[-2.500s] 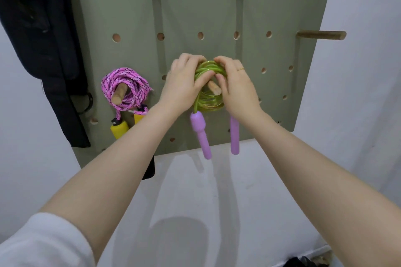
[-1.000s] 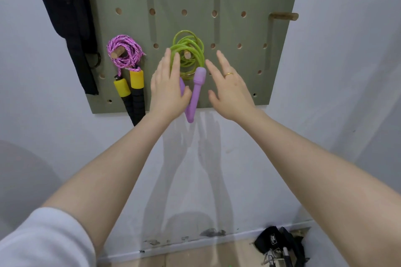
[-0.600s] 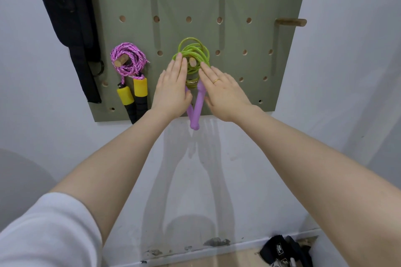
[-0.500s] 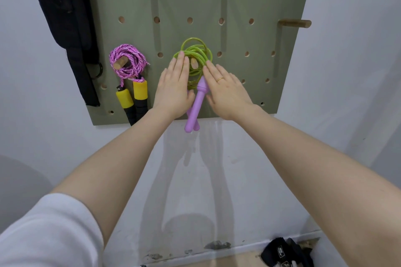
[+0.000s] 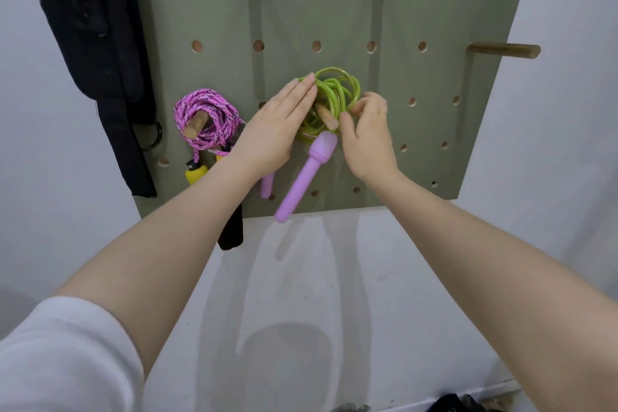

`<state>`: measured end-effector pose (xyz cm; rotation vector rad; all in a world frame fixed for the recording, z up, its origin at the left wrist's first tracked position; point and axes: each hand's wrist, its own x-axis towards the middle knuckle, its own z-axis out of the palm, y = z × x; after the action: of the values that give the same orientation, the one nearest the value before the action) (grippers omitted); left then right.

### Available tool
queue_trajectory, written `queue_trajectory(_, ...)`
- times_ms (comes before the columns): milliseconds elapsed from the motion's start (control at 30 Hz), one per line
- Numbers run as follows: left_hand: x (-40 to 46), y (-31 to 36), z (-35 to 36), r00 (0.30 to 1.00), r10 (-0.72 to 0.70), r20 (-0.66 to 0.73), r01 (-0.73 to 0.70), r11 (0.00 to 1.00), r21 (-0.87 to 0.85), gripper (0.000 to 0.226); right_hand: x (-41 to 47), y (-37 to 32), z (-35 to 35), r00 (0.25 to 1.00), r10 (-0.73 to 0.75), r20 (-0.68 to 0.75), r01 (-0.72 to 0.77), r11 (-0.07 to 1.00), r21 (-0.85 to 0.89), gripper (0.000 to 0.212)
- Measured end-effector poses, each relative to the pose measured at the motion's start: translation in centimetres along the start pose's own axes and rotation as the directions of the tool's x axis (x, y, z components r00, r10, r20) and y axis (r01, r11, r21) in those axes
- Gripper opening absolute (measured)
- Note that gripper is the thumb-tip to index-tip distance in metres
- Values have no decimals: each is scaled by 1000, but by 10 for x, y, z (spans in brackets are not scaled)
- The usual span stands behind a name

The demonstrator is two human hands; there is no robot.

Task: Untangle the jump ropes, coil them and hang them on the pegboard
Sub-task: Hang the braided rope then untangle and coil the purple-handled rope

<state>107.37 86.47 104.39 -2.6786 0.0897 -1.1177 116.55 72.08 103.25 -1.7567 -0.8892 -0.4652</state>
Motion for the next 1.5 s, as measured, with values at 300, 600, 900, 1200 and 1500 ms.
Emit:
queue_trajectory(300,-4,10,8,995,-11,-101,-22,949,-313,78,24,21,-1,977,-200,75,208,969,-129,42)
queue_trajectory(600,-7,19,13,922,-386,-20,289,724,-626,86,25,5,0,974,54,219,-134,919,371,23)
queue_trajectory(900,5,22,12,875,-483,25,342,580,-740,76,28,14,10,989,-112,96,113,993,-11,24)
queue_trajectory(1200,0,20,18,911,-412,-13,315,716,-623,57,16,9,22,976,-187,110,215,912,-351,46)
queue_trajectory(1500,22,37,20,707,-696,-127,480,603,-637,37,2,18,27,967,-216,133,253,782,-569,60)
